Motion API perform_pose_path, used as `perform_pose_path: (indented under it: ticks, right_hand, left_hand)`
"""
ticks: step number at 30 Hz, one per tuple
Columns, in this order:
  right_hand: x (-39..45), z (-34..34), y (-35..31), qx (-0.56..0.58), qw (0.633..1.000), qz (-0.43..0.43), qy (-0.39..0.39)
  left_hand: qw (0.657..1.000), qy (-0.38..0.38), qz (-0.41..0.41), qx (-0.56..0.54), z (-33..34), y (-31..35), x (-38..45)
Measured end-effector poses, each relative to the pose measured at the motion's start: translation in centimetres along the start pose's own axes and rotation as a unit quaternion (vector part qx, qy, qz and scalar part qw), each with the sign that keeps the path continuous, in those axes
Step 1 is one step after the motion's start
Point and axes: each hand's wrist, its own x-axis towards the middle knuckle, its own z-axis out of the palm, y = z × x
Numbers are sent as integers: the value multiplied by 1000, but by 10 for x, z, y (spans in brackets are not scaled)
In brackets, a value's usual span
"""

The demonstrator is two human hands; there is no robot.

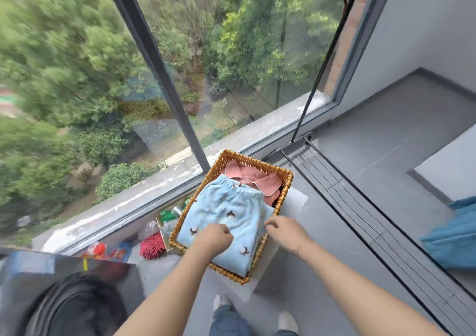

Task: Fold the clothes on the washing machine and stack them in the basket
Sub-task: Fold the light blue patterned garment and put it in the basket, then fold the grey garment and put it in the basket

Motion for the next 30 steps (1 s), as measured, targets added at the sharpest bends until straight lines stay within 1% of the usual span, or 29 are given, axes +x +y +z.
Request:
perform_pose_path:
  ticks: [5, 9, 15, 16, 18, 20, 22, 27, 30]
  right_hand:
    - [-52, -36, 6, 11, 999, -36, 13]
    - [-102, -53, 12, -1, 998, -68, 19]
    - [-177, -61, 13, -9, 991, -87, 106]
    - [-208, -60, 14, -14, 988, -99, 120]
    - [-221, -65, 14, -9, 984, -111, 138]
    - [-265, -68, 22, -13, 978, -124, 170]
    - [-291, -75, 32, -10, 972, -128, 198]
    - [-372, -115, 76, -1, 948, -122, 293]
    - [-424, -151, 116, 14, 931, -104, 351]
  left_hand:
    - [998, 14, 3, -58, 0, 34, -60]
    - [996, 33, 27, -81, 4, 52, -110]
    - [990, 85, 73, -89, 11, 68, -187]
    - [988, 96, 82, -91, 19, 69, -216]
    - [987, 98, 91, -91, 19, 72, -230]
    - [983, 107, 113, -98, 27, 79, -269]
    - [979, 113, 134, -105, 30, 92, -291]
    - [966, 144, 203, -64, 37, 161, -348]
    - [952, 155, 256, -69, 44, 226, -379]
